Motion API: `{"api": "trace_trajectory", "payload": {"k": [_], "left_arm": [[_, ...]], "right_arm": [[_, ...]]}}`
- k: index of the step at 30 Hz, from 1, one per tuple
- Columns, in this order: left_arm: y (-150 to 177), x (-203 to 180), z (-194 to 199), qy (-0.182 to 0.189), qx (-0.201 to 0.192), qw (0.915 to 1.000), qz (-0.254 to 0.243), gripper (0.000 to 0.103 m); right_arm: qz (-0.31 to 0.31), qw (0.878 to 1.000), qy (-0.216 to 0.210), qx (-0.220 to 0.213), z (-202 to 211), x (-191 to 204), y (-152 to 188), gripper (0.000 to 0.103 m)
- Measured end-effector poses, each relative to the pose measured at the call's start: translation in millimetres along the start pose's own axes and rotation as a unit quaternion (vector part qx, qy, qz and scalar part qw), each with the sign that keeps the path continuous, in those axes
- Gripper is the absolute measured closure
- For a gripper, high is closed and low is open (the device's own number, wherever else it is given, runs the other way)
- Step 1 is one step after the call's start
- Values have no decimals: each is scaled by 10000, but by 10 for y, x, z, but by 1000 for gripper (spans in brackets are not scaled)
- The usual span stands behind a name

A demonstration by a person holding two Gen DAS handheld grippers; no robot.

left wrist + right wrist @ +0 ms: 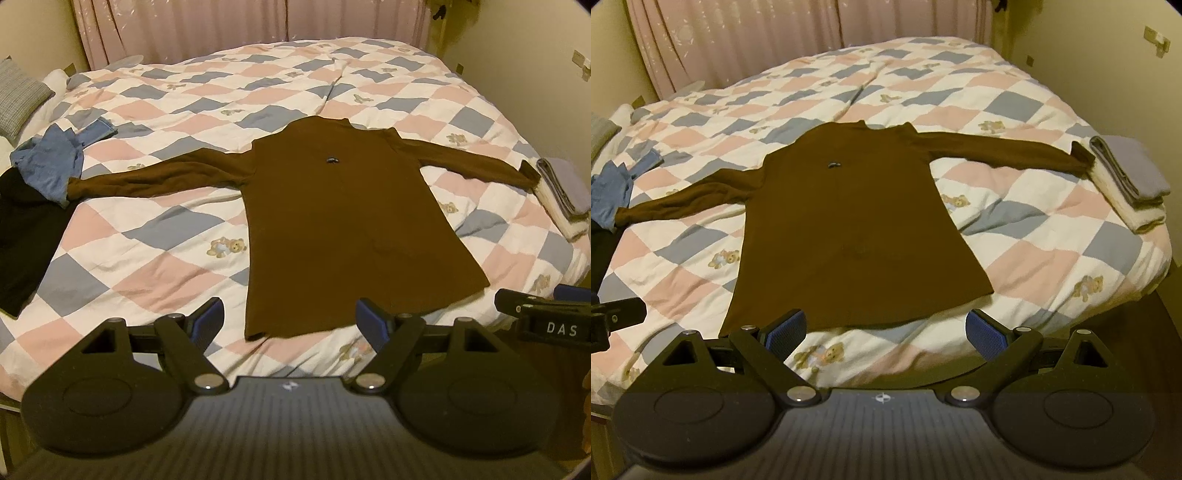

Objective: Fold clothes
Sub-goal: 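Move both grippers over the shirt hem to smooth it, then grasp a sleeve cuff with the left gripper and fold it across the shirt body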

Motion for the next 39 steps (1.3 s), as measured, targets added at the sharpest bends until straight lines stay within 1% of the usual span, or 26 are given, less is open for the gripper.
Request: {"api": "trace_trajectory", "payload": {"k": [2, 4, 8, 10, 13, 16, 17, 19, 22, 25, 27, 29, 30, 33, 35, 39], "left_arm": [[-84, -5, -84, 2, -16, 10000, 85, 27], [-192, 37, -199, 39, -25, 9996, 293, 27], [-390, 279, -431, 165, -109, 9949, 987, 26], [-423, 471, -548, 146, -187, 9896, 1420, 26], [-380, 822, -725, 81, -249, 9760, 2162, 27], [-328, 1190, -891, -1, -270, 9574, 2873, 30], [-306, 1372, -940, -55, -246, 9502, 3107, 33], [-292, 1725, -1036, -164, -274, 9342, 3553, 34], [-358, 2247, -1197, -237, -538, 9098, 4109, 36], [-537, 2826, -1484, -249, -954, 8861, 4528, 41], [-680, 3194, -1727, -245, -1185, 8708, 4765, 52], [-851, 3550, -2026, -251, -1320, 8556, 5000, 58], [-935, 3717, -2171, -277, -1374, 8481, 5110, 59], [-1175, 4185, -2576, -410, -1499, 8261, 5416, 59], [-1302, 4425, -2803, -523, -1539, 8157, 5552, 59], [-1478, 4785, -3164, -727, -1536, 7987, 5772, 57]], "right_arm": [[16, 10000, -28, -25, -71, -66, -89, 7], [55, 10000, -41, -37, -165, -149, -199, 7], [232, 9997, -42, -63, -389, -332, -523, 7], [414, 9991, -26, -104, -525, -395, -714, 7], [768, 9970, -29, 17, -794, -412, -939, 7], [1161, 9926, -183, 293, -1116, -261, -1051, 7], [1257, 9909, -231, 429, -1234, -186, -1068, 7], [1380, 9874, -377, 671, -1440, -16, -1087, 8], [1507, 9819, -629, 963, -1717, 324, -1095, 8], [1647, 9764, -703, 1208, -1963, 674, -1118, 8], [1724, 9735, -710, 1323, -2123, 897, -1164, 8], [1733, 9722, -648, 1433, -2269, 1074, -1223, 8], [1709, 9717, -622, 1507, -2351, 1144, -1248, 8], [1597, 9695, -528, 1781, -2628, 1333, -1304, 8], [1541, 9673, -464, 1959, -2817, 1458, -1315, 8], [1516, 9628, -443, 2193, -3049, 1642, -1325, 8]]}}
Point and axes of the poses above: each gripper's, at about its wrist camera, not at the fingertips, and z roughly against the way its jaws point, x to its left, y to its underside, the point moved 3 cm from there along -z, roughly the way its jaws point, and after that the axes turned 6 degrees about z, right-handed, at the moved point
